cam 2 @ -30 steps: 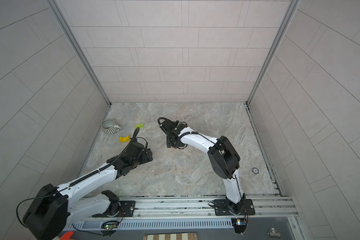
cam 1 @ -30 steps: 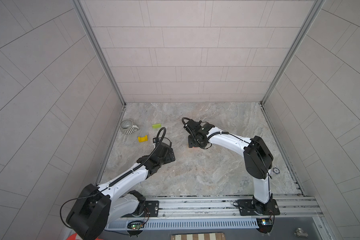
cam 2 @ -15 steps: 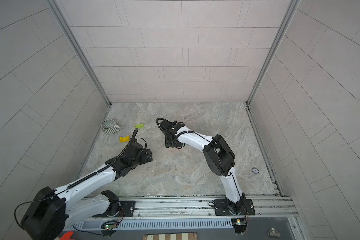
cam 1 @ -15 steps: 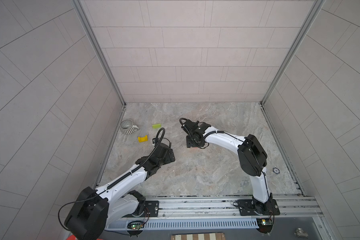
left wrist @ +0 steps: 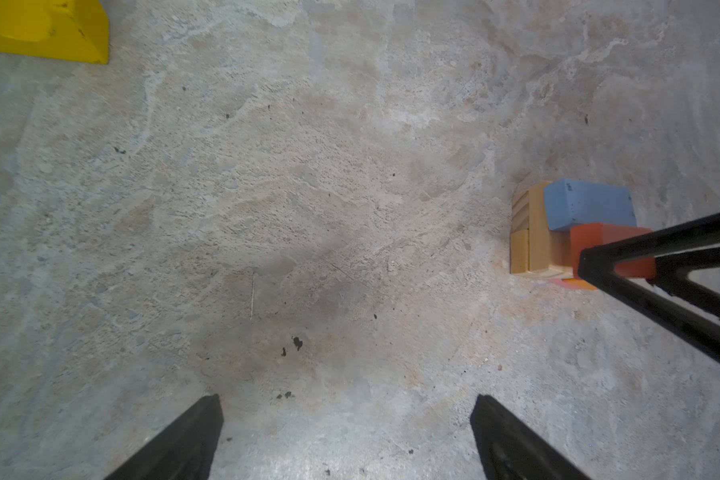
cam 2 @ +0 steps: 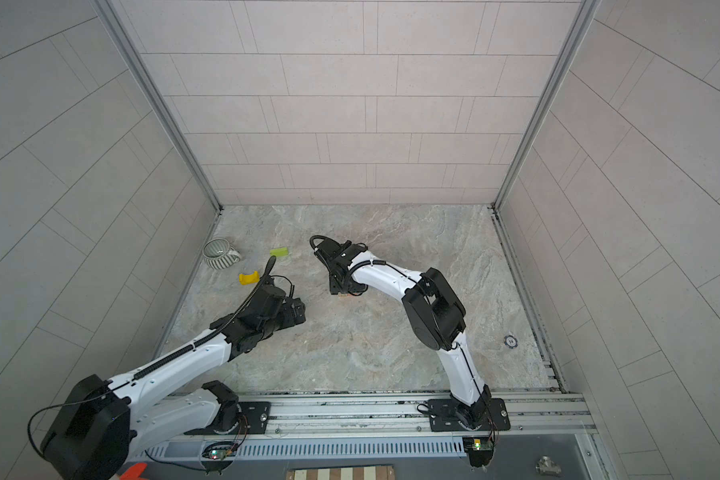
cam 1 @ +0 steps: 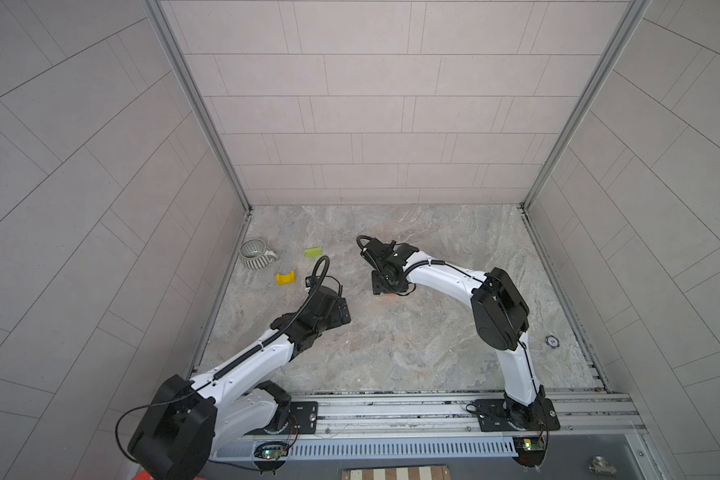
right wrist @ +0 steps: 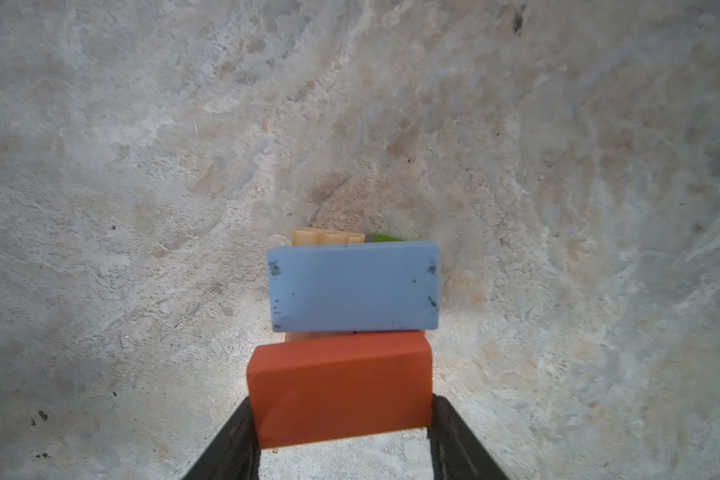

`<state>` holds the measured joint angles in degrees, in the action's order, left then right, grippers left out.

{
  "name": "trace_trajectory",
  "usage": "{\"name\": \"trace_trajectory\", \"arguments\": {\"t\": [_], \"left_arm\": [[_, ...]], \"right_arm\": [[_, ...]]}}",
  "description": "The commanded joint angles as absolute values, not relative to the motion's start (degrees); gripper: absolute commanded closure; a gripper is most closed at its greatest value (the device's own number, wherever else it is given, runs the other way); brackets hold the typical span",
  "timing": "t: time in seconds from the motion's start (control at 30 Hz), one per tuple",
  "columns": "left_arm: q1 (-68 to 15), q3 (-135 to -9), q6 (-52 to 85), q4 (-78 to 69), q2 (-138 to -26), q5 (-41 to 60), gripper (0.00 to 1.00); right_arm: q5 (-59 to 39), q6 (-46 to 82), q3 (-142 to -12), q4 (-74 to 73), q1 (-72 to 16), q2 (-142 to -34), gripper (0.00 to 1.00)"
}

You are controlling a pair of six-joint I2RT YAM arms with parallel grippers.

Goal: Build the wood block tower
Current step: 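Lower the red-orange block against the stack beside the blue block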

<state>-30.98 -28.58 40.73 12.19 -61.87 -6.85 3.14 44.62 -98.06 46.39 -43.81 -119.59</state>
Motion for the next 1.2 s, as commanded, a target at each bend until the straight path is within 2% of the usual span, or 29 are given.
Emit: {"name": "trace_trajectory", "arguments": {"t": [0.0,0.77,0.87,1.03,1.17], "left_arm": [[-30.7,-28.1,41.2,11.3,-61.0,-6.6,0.0],[-30.4,-27.9,41.2,11.3,-60.6,-6.2,0.0],[-30.5,-27.9,41.2,11.3,-60.6,-6.2,0.0],[-30.4,-27.9,41.2,11.2,-60.9,-6.0,0.0],[-30.3,-28.0,41.2,11.1,-61.3,-5.9,0.0]], "right_arm": [[4.9,44.7,-99.0,48.8,-43.7,-120.8,0.56],[4.8,44.0,-101.8,50.5,-43.6,-122.9,0.48],[4.7,43.7,-102.2,50.7,-43.6,-123.0,0.45],[4.7,43.0,-102.7,51.4,-43.6,-123.4,0.33],[4.6,42.8,-102.9,51.4,-43.6,-123.4,0.3]]}}
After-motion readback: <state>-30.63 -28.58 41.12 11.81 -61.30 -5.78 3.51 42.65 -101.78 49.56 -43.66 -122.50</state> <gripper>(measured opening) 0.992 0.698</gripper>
